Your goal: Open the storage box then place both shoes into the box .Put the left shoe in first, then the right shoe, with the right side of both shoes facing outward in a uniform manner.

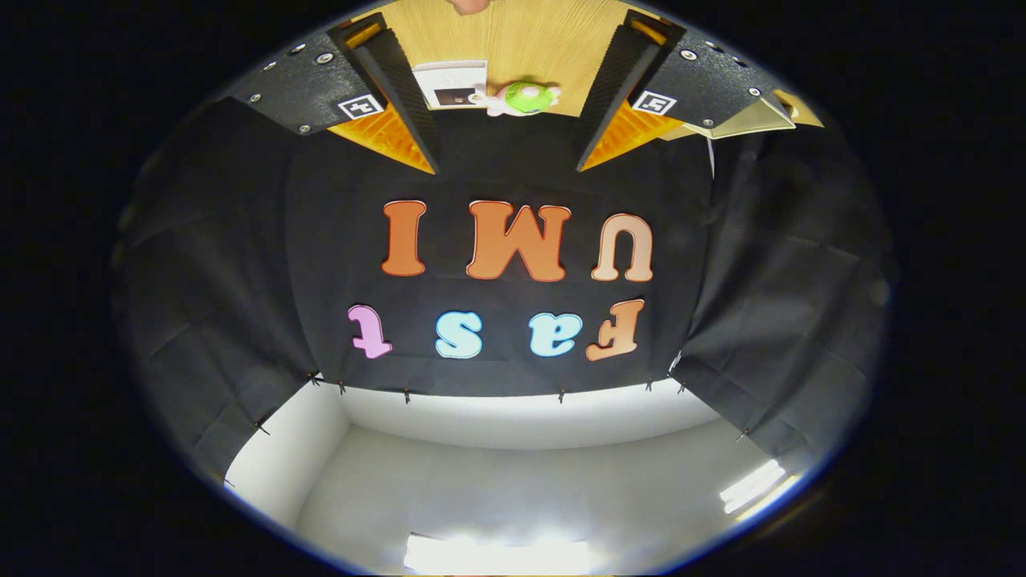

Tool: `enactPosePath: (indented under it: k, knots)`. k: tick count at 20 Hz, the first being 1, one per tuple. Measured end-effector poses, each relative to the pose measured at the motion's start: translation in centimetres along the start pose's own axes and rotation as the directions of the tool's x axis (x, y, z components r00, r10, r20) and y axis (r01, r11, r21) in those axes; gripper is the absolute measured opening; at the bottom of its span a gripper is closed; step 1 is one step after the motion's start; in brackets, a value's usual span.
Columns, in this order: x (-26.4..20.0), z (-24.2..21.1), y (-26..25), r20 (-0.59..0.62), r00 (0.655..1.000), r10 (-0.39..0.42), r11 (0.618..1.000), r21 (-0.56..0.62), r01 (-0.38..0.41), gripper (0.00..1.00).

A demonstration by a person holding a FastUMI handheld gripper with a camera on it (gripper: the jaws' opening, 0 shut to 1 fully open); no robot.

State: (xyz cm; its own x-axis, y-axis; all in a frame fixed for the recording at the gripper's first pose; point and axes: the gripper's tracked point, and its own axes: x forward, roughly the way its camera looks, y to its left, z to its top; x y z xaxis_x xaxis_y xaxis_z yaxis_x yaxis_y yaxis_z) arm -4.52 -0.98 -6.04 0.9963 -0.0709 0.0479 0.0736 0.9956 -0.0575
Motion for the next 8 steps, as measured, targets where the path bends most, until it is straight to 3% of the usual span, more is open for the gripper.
enactPosePath:
  k: [4,8]
  knots:
    - [-0.15,0.62,0.64,0.026,1.0,0.009,0.999,-0.046,-0.008,0.97]
    - [-0.36,0.91,0.62,0.038,0.999,0.02,1.0,-0.016,-0.019,0.97]
